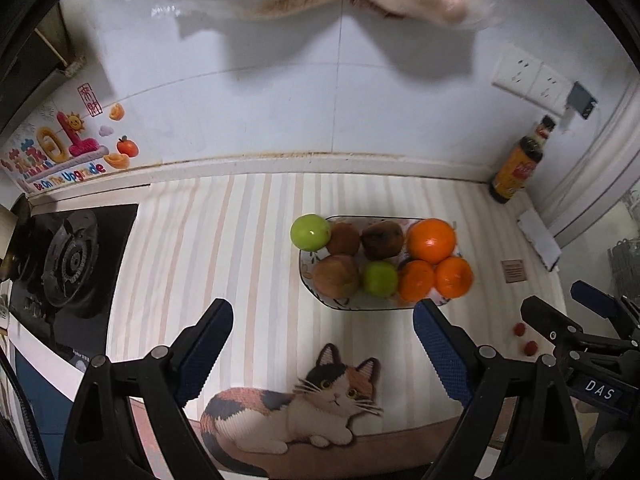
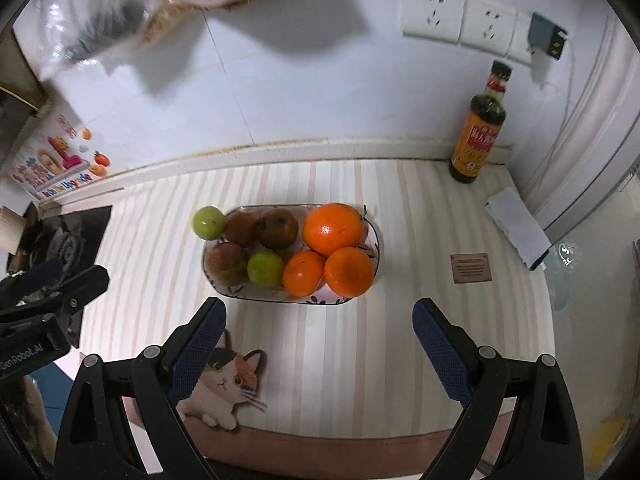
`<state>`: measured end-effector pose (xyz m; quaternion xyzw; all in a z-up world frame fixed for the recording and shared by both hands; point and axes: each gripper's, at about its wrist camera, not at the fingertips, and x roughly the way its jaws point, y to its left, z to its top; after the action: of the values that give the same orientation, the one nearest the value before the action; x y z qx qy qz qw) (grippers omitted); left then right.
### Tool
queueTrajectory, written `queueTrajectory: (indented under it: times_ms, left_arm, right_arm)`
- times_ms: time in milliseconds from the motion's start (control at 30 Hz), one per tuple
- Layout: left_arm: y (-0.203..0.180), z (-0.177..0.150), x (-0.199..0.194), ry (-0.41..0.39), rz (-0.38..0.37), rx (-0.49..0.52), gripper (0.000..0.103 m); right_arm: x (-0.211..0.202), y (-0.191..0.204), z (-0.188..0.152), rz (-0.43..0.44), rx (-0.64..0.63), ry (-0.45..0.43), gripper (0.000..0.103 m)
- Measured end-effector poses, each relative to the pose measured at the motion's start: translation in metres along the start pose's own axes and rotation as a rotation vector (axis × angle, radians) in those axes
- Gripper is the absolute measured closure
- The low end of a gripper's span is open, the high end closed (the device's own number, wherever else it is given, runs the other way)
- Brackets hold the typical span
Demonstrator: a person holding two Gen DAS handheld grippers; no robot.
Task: Organize fruits
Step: 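Lift both open tools away from the plate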
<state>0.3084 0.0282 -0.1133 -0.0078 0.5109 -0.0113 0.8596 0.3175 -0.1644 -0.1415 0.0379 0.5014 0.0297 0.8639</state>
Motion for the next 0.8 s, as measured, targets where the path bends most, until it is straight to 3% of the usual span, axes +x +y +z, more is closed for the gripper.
queueTrajectory:
  times_ms: [333, 800]
  left_arm:
    - [-0.005, -0.016, -0.057, -0.081, -0.021, -0.002, 0.011]
    - [-0.01, -0.027, -0.078, -0.112, -0.033, -0.005, 0.011]
  right_arm:
    - [-0.069, 0.007, -0.012, 0.016, 0.002, -0.081, 0.007]
    - [-0.089, 0.005, -0.015, 0.026, 0.002, -0.101, 0.007]
